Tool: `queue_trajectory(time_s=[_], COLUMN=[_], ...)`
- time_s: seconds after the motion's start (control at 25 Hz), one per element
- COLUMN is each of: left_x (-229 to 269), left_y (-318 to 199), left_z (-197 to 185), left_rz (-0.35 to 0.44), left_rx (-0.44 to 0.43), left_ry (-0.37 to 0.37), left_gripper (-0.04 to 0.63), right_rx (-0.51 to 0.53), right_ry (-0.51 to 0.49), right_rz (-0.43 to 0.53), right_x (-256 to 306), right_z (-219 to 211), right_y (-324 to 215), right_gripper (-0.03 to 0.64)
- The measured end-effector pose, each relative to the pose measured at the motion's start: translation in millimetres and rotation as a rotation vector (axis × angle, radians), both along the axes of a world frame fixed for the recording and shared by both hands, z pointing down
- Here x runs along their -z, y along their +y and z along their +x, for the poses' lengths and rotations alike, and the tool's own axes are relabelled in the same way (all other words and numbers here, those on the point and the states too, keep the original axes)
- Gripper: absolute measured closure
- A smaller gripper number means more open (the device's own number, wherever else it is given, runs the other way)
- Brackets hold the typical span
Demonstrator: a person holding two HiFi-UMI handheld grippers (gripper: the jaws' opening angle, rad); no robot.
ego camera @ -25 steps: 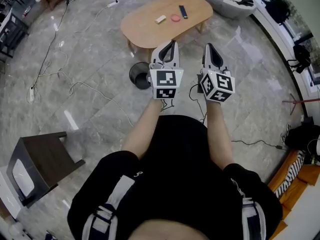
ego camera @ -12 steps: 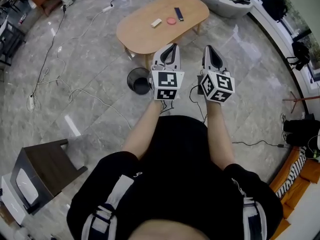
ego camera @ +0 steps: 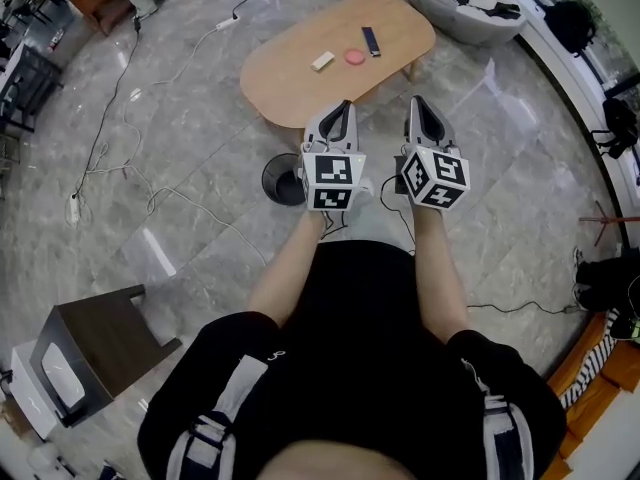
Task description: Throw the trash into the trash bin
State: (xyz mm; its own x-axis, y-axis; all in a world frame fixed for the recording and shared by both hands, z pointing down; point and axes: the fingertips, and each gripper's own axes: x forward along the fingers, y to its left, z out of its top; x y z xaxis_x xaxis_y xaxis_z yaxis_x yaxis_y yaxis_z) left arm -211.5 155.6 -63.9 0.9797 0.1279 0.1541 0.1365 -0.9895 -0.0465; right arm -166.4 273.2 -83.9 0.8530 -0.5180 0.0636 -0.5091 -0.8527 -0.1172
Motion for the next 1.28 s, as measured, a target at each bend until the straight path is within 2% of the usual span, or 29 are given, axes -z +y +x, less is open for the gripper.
queue_trajectory(time_s=[0.2, 0.4, 0.6, 0.84, 1.08, 1.28], left_x=[-20, -24, -20, -4, 3, -1], left_y=[-11, -22, -21, -7, 5, 18], left_z=[41, 98, 180, 278, 338, 370], left_rz=[-0.002, -0.016, -0.066, -0.114, -0.113, -0.139], left_rx=[0.046, 0.104, 0.17, 0.241, 0.264, 0.222], left_ry=[-0.029, -0.054, -0.065, -0.049, -0.057, -0.086], left_gripper=[0.583, 0.583, 0.583, 0.583, 0.583, 0.583], right_rx=[0.046, 0.098, 0.168, 0.174, 0.192, 0.246], right_ry=[0.006, -0.002, 0.007, 0.0, 0.002, -0.037], right_rz=[0.007, 0.018, -0.007, 0.049, 0.093, 0.133], right_x=[-8, -4, 7, 28, 38, 27], right_z=[47, 116, 200, 312, 369, 380], right_y=[-10, -22, -26, 2, 22, 21], right_gripper=[0.604, 0.604, 0.604, 0.604, 0.604, 0.604])
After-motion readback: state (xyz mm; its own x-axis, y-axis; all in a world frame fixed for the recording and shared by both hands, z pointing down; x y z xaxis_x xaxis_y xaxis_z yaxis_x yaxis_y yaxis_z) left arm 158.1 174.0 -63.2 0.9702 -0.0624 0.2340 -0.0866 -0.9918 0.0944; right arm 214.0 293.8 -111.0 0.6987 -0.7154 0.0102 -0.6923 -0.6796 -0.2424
